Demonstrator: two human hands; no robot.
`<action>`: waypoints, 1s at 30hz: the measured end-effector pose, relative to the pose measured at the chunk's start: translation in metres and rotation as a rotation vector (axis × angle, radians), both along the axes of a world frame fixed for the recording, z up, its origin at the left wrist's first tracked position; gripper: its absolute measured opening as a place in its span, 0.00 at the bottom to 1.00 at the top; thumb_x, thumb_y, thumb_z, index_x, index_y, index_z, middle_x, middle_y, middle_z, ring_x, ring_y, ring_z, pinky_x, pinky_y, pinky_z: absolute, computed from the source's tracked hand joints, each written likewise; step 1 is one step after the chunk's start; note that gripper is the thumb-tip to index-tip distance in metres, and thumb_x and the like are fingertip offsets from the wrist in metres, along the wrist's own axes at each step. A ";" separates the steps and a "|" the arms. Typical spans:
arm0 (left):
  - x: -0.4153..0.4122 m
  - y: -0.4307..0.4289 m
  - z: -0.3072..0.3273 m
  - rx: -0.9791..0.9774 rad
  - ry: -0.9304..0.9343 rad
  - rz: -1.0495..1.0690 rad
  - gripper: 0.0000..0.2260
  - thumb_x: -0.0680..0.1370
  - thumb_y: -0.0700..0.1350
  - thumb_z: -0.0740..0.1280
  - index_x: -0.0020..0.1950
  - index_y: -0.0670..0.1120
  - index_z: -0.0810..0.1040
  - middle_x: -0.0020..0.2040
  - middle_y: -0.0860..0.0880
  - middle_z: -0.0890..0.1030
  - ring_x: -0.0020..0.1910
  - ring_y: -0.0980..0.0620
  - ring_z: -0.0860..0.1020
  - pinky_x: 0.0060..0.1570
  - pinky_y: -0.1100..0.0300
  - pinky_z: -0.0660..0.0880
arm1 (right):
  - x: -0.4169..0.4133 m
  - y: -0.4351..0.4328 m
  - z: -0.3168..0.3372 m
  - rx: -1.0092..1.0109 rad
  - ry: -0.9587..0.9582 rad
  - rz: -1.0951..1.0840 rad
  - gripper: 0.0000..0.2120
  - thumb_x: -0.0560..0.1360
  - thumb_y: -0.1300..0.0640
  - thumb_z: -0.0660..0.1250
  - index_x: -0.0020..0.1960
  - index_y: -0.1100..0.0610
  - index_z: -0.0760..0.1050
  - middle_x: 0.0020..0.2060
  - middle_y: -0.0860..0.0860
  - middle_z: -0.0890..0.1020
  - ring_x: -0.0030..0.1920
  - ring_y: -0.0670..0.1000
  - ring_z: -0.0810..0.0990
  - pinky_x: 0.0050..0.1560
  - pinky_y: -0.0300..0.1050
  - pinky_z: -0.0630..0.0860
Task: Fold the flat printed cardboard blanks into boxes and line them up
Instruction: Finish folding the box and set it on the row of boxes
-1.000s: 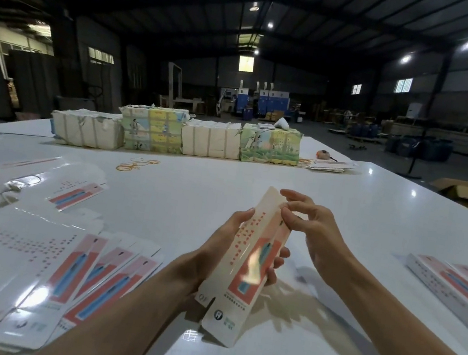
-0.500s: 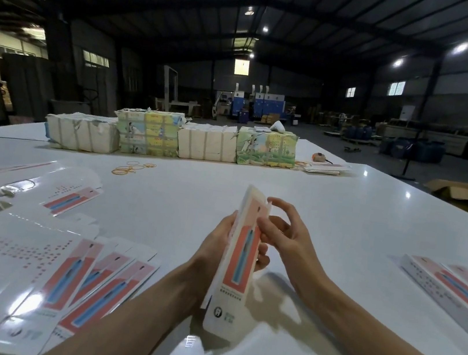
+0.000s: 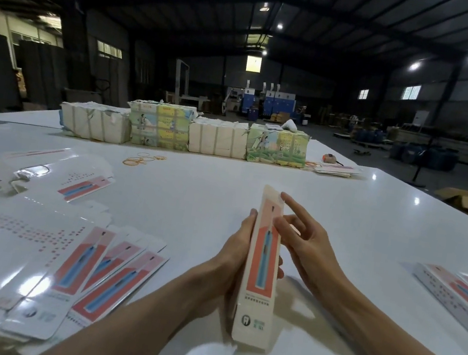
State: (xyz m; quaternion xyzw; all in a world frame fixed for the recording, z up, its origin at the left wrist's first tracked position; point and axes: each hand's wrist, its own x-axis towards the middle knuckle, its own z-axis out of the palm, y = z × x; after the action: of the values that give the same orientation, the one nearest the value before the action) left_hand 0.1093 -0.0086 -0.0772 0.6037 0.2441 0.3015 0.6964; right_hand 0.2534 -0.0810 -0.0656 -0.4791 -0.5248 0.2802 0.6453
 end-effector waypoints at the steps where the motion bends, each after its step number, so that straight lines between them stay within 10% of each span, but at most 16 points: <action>1: 0.001 -0.002 0.000 -0.007 0.000 -0.010 0.28 0.83 0.68 0.53 0.63 0.48 0.78 0.43 0.42 0.85 0.39 0.43 0.86 0.41 0.53 0.83 | 0.000 0.000 -0.001 0.007 -0.004 -0.001 0.29 0.74 0.44 0.72 0.74 0.40 0.72 0.45 0.52 0.85 0.55 0.58 0.87 0.62 0.63 0.82; 8: -0.001 0.004 0.004 0.306 -0.167 0.158 0.19 0.86 0.59 0.58 0.73 0.76 0.57 0.54 0.55 0.85 0.47 0.43 0.88 0.41 0.54 0.85 | 0.008 0.008 -0.004 0.032 -0.088 -0.115 0.25 0.76 0.40 0.73 0.70 0.37 0.69 0.49 0.49 0.88 0.52 0.54 0.87 0.56 0.54 0.84; 16: 0.006 -0.007 0.007 0.392 -0.043 0.032 0.44 0.76 0.54 0.77 0.76 0.78 0.48 0.67 0.62 0.73 0.55 0.55 0.86 0.44 0.58 0.85 | 0.013 0.005 0.000 0.053 -0.081 -0.103 0.19 0.76 0.42 0.74 0.66 0.35 0.79 0.50 0.49 0.87 0.53 0.52 0.88 0.49 0.46 0.86; 22: 0.004 -0.001 0.006 0.275 -0.056 0.070 0.39 0.75 0.46 0.79 0.71 0.76 0.59 0.62 0.57 0.76 0.51 0.53 0.86 0.41 0.57 0.84 | 0.005 0.003 0.000 -0.006 -0.122 -0.002 0.25 0.78 0.45 0.73 0.74 0.37 0.73 0.55 0.46 0.85 0.56 0.52 0.87 0.47 0.47 0.86; 30: 0.003 0.003 0.001 0.292 0.096 0.030 0.36 0.74 0.44 0.77 0.73 0.63 0.60 0.58 0.48 0.79 0.47 0.55 0.87 0.40 0.60 0.83 | 0.014 0.002 -0.003 -0.132 -0.222 0.045 0.10 0.81 0.42 0.69 0.59 0.45 0.79 0.51 0.49 0.86 0.54 0.58 0.86 0.55 0.55 0.85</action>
State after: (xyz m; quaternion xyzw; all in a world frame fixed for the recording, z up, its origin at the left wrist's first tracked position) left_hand 0.1124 -0.0059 -0.0766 0.7086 0.2398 0.3152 0.5840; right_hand 0.2671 -0.0786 -0.0689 -0.5367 -0.5841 0.2740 0.5439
